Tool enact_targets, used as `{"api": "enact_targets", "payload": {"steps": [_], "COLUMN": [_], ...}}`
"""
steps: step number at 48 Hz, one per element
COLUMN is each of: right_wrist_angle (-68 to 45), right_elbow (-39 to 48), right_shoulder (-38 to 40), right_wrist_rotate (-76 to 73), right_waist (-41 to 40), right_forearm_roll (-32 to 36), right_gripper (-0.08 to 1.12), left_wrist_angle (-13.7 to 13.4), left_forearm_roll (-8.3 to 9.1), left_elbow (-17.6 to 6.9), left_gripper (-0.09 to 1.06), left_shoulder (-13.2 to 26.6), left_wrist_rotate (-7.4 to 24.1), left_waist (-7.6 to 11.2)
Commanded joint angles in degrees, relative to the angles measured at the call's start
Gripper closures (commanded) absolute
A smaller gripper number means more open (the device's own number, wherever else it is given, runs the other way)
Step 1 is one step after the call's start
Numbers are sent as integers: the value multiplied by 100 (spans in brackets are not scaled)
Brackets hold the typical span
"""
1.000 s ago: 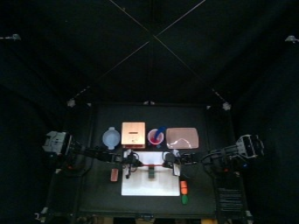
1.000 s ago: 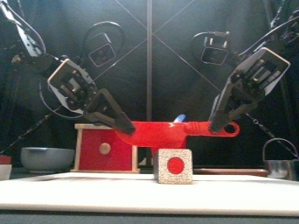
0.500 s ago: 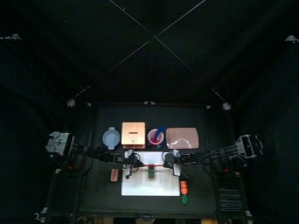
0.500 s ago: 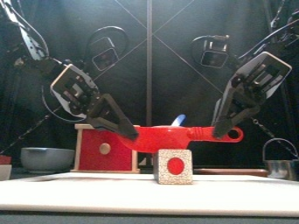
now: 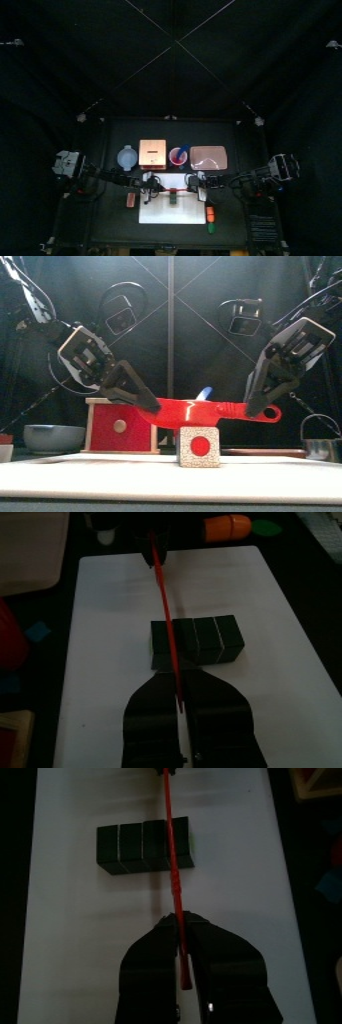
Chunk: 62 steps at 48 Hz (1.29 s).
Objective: Cut the sushi into 4 pieces with the knife
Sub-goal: Cut the sushi into 4 pieces
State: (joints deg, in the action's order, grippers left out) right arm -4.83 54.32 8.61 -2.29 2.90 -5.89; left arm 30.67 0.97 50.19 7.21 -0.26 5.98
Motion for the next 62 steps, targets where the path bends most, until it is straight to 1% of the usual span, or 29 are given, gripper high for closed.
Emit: {"api": "enact_targets", "payload": {"steps": [1, 9, 13, 17, 28, 34, 39, 54, 62], "right_wrist_angle": [-53, -62, -62, -62, -62, -62, -53, -62, -62], "right_elbow": [-229, -237, -246, -264, -316, -369, -396, -475, -492], "right_shoulder": [-114, -123, -132, -176, -431, -554, -598, -589, -589], "right_wrist_rotate": [-18, -9, -18, -9, -9, -9, -9, 0, 0], "right_waist": [-44, -26, -26, -26, -62, -70, -105, -545, -642], "right_forearm_roll": [-18, -18, -18, -18, -18, -9, 9, 70, 123], "right_gripper": [97, 97, 97, 97, 97, 97, 97, 97, 97], "left_wrist_angle": [26, 0, -79, -167, -290, -299, -308, -308, -308], "left_forearm_roll": [0, 0, -35, -105, -229, -299, -325, -281, -176], "left_elbow": [-281, -255, -264, -281, -334, -334, -334, -325, -316], "left_gripper": [73, 73, 73, 73, 73, 73, 73, 73, 73], "left_shoulder": [44, 88, 185, 290, 633, 721, 712, 659, 659], "left_wrist_rotate": [18, 9, 9, 26, 44, 44, 62, 70, 79], "left_waist": [70, 97, 97, 88, 53, 44, 18, -422, -615]}}
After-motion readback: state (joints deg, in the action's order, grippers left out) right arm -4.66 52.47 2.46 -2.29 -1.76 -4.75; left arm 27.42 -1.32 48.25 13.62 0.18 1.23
